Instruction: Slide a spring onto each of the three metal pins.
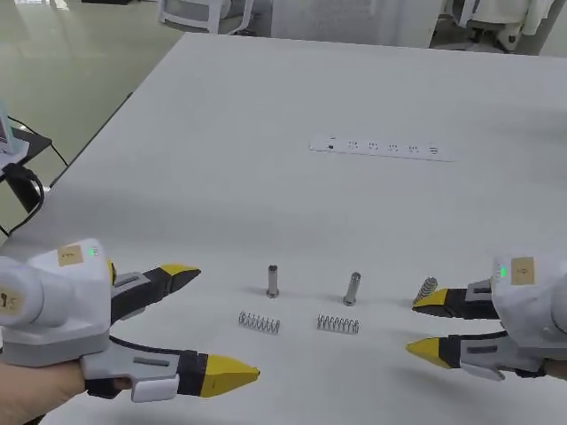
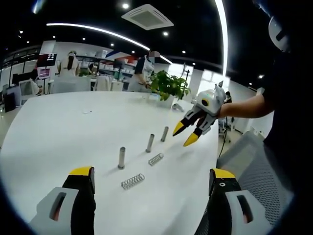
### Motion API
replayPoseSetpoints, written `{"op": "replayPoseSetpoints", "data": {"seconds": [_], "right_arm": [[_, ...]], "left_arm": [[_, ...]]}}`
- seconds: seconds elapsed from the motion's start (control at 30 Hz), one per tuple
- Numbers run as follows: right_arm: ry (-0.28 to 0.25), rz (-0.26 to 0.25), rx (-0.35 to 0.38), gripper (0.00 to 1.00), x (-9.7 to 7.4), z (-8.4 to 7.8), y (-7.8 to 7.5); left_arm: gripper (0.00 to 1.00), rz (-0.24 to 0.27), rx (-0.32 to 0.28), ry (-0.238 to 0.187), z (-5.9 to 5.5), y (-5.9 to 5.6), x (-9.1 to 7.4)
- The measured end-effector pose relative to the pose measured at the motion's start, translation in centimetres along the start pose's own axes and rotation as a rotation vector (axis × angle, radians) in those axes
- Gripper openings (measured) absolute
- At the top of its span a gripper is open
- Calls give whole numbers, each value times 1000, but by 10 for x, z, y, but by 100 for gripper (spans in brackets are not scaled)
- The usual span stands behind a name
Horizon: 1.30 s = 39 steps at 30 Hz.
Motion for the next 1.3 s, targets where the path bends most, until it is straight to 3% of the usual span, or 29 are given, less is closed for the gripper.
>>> {"op": "replayPoseSetpoints", "data": {"seconds": [0.67,1.3], "right_arm": [[4,73,-76,23,40,30,-1],[47,98,-51,17,71,24,-2]], "left_arm": [[93,7,4,13,-3,2,-2],[93,7,-3,18,-6,2,-3]]}}
Point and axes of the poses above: the centre of the closed fingertips' face, and the gripper's own axes: x roughly forward along the fingers, y roughly to its left, z roughly out of its top, the point moved 8 cm from there along -x, roughly backward along the fingers
